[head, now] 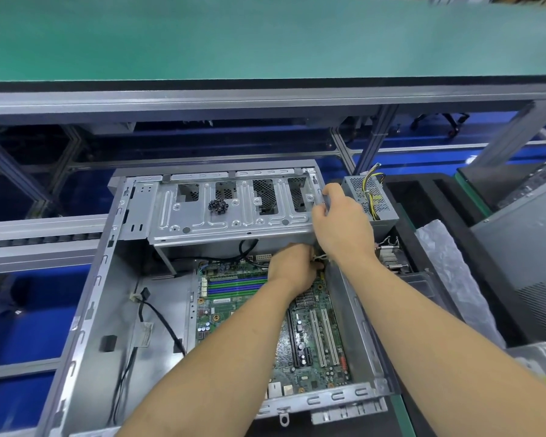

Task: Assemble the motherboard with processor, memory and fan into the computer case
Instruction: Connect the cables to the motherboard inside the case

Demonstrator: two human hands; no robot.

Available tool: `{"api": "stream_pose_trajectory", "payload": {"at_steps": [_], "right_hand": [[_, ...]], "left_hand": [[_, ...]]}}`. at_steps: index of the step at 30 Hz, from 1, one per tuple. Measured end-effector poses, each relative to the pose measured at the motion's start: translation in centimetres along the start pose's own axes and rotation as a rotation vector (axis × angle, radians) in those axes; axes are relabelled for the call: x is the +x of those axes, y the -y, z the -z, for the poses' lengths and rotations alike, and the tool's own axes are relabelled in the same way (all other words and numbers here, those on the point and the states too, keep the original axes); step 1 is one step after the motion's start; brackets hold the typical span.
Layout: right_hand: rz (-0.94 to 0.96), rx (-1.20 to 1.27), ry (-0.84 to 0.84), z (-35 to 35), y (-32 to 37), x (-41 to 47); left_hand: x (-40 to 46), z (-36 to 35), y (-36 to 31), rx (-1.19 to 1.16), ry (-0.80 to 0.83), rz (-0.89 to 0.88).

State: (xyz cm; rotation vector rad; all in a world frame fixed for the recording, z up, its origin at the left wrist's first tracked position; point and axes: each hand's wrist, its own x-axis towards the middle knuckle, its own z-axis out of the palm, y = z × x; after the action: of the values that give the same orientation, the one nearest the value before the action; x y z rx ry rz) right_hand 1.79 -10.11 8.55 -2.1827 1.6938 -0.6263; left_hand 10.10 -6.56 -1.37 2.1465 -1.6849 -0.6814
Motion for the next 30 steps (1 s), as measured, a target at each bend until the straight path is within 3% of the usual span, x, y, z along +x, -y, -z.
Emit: {"api": "stream_pose_trajectory", "payload": {"at_steps": [11, 18, 30], "right_hand": [[0.012, 0.004, -0.007, -0.1, -0.1, 0.1], [0.015, 0.006, -0.006, -0.2, -0.2, 0.1], [0.027, -0.002, -0.011, -0.3, -0.4, 0.2]], "left_hand": [[-0.2, 1.3, -0.4, -0.053, 0.134, -0.051], [0.1, 2.8, -1.6, 0.174, 0.313, -0.014], [0.4, 3.9, -2.0, 0.273, 0.469, -0.053]]}}
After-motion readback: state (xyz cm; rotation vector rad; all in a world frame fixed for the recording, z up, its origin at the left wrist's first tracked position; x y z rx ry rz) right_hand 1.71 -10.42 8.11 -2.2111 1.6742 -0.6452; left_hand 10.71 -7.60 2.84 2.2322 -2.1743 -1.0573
